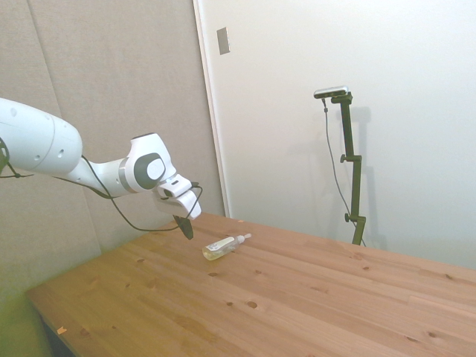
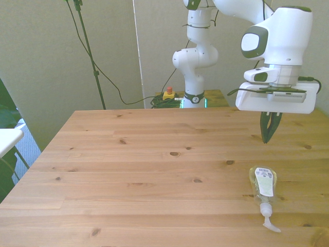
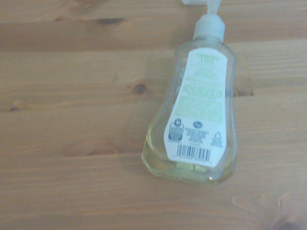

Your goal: Knock down the sanitizer

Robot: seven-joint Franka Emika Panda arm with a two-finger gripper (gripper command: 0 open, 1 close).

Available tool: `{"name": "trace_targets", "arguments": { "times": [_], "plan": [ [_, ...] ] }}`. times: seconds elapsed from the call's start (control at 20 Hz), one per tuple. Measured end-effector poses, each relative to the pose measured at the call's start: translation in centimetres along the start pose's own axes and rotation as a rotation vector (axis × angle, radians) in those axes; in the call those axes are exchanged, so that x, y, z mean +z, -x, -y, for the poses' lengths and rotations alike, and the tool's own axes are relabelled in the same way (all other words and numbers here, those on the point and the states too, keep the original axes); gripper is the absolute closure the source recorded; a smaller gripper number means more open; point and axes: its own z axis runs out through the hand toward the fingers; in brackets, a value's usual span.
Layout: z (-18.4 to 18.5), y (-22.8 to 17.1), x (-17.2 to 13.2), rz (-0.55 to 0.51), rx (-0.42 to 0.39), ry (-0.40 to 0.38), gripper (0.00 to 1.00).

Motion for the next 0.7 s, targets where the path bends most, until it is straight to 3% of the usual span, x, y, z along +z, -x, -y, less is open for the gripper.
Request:
{"name": "trace_targets", "arguments": {
  "times": [0.7],
  "plan": [
    [-6.5,1.4,-2.9,0.083,-0.030,0.055,0.00]
  ]
}}
